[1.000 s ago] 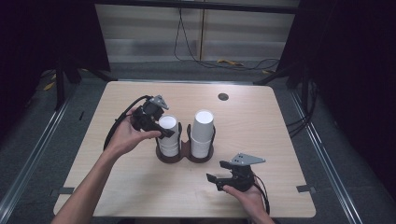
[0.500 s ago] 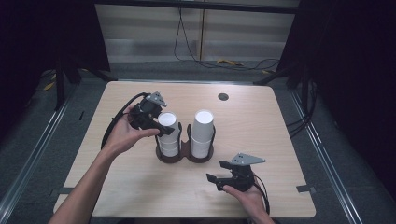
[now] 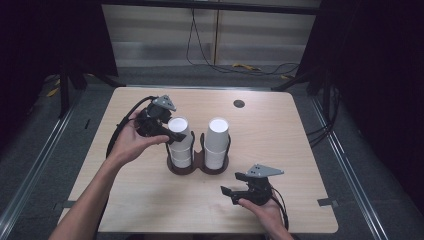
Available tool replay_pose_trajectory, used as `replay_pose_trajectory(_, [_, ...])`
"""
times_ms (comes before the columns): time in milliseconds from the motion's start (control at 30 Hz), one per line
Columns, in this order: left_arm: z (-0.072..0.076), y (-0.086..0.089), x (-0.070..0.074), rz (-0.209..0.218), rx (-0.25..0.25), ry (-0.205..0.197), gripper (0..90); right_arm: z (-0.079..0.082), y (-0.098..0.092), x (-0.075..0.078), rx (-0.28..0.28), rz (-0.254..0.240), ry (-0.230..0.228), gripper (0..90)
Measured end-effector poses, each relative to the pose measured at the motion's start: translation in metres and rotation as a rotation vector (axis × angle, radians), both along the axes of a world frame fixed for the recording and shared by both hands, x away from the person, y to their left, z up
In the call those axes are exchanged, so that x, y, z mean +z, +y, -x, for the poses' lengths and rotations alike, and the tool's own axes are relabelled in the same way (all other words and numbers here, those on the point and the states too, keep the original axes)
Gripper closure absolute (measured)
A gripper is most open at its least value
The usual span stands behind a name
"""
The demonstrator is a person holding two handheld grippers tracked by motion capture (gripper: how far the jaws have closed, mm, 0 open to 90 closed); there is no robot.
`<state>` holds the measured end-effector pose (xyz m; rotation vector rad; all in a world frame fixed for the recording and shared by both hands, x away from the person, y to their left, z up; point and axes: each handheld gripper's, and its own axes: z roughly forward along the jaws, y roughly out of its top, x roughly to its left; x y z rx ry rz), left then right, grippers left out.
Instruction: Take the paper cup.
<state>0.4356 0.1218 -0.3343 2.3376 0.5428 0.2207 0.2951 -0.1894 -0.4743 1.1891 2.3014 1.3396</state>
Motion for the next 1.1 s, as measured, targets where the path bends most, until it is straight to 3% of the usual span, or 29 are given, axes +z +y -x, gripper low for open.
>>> replay_pose_trajectory(333, [0.002, 0.006, 0.006, 0.032, 0.011, -0.003, 32.7, 0.000, 0.000, 0.000, -0.004, -0.003, 0.002, 24.5])
replay_pose_trajectory(667, [0.002, 0.009, 0.008, 0.037, 0.008, -0.003, 32.9, 0.000, 0.000, 0.000, -0.006, -0.004, 0.002, 24.5])
replay_pose_trajectory(800, [0.005, 0.012, 0.013, 0.059, 0.019, -0.029, 33.0, 0.000, 0.000, 0.000, -0.006, -0.004, 0.003, 24.5])
replay_pose_trajectory(1100, [0.008, 0.016, 0.014, 0.118, 0.021, -0.040, 32.9, 0.000, 0.000, 0.000, -0.006, -0.004, 0.002, 24.3])
